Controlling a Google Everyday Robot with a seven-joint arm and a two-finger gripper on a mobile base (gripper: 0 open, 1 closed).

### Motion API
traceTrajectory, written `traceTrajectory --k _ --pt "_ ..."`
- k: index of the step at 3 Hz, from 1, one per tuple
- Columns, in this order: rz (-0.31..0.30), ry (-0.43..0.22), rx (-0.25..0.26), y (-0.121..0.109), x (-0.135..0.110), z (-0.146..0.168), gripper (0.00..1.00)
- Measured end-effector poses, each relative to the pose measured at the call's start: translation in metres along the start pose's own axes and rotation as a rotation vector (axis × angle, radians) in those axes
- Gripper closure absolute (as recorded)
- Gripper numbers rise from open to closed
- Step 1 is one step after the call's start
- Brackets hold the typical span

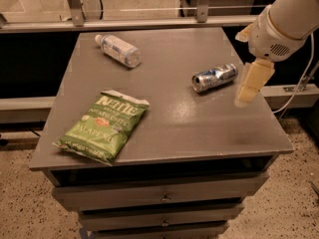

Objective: Pick redbull can

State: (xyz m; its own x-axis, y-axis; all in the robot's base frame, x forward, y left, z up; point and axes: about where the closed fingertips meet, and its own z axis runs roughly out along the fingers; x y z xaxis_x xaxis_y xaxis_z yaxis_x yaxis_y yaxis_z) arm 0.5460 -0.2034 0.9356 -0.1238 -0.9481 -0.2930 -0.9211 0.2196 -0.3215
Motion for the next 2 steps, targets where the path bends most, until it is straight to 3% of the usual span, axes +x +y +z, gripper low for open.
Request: traceTrajectory --k 2 --pt "0.000 -0.054 -0.032 -0.055 -0.008 0.067 0.00"
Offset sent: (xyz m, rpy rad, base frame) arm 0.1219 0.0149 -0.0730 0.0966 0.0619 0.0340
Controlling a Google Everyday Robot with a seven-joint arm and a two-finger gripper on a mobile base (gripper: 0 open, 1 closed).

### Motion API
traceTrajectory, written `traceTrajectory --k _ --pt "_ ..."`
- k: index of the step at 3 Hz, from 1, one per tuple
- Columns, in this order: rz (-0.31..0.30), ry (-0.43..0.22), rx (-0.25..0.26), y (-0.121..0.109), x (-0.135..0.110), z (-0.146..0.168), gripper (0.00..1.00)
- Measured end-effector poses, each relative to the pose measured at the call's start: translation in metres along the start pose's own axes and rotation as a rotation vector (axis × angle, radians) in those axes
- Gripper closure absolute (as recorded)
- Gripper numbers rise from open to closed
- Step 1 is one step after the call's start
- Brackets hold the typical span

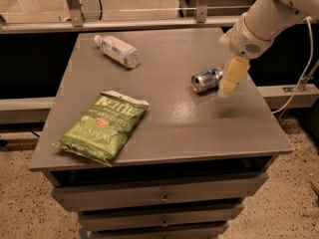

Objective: Pick redbull can

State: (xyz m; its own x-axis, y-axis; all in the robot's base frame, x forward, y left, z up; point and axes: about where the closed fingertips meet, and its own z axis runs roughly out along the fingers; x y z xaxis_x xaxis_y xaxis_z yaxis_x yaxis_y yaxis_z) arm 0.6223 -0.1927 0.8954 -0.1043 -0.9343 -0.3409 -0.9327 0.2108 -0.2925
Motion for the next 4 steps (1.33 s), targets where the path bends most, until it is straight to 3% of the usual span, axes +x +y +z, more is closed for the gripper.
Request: traceTrajectory --k 1,2,4 --pt "0.020 -0.016 -0.046 -0.013 0.003 0.033 0.00" --pt "0.033 -0.026 -0.089 -0.017 0.002 0.057 0.16" --pt "0.038 -0.078 -0.143 -0.018 -0.017 0.063 0.63"
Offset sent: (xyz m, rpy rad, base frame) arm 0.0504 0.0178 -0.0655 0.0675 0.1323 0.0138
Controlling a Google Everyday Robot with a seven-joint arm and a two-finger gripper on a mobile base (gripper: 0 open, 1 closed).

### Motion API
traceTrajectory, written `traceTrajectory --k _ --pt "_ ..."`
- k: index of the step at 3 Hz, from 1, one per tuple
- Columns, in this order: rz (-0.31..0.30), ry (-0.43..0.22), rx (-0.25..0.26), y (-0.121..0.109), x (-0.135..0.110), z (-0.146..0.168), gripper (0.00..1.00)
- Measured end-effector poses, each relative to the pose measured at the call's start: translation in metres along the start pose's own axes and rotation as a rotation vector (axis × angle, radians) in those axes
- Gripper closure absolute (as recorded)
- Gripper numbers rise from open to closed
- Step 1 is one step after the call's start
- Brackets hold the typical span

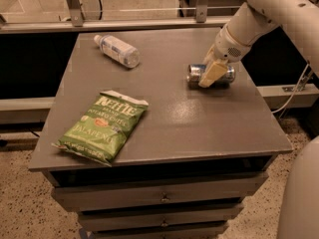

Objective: Pick redbull can

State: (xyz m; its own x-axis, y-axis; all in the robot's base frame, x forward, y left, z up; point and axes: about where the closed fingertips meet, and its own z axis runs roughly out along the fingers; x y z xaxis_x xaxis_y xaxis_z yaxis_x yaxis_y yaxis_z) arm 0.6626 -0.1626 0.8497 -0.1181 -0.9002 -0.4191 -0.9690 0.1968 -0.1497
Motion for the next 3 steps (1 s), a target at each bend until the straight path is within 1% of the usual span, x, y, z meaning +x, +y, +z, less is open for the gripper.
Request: traceTrajectory --k 1,2,3 --pt "-0.024 -0.075 -0.018 0.008 -0.023 -0.015 0.86" --pt "-0.044 -0.217 -0.022 0.018 -0.049 -0.032 1.00" --pt "-0.050 -0.428 -0.038 0.027 -0.077 -0.049 1.00"
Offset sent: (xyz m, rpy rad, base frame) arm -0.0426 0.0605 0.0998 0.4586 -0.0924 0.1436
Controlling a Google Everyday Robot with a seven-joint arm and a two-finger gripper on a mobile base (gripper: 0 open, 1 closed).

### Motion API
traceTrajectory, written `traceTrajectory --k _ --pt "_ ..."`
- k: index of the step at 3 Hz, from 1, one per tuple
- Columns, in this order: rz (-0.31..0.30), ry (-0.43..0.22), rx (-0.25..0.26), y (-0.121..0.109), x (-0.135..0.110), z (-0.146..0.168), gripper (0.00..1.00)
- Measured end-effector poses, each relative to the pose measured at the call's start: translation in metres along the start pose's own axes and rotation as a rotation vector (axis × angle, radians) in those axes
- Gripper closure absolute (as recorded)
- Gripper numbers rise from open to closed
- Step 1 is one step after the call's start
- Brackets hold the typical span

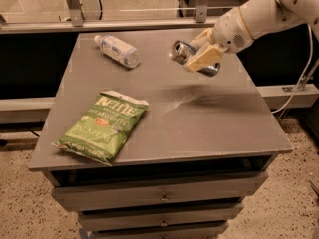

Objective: Pick redbull can

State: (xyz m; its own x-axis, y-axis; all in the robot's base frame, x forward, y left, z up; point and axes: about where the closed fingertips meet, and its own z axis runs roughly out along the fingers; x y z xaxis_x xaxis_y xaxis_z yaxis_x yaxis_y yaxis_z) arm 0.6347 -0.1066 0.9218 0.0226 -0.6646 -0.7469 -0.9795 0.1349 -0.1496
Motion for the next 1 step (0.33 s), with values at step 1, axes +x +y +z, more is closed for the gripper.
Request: traceTrajectory --k 1 --pt "0.037 -0.142 -0.030 0.0115 -0.0255 -0.0005 1.00"
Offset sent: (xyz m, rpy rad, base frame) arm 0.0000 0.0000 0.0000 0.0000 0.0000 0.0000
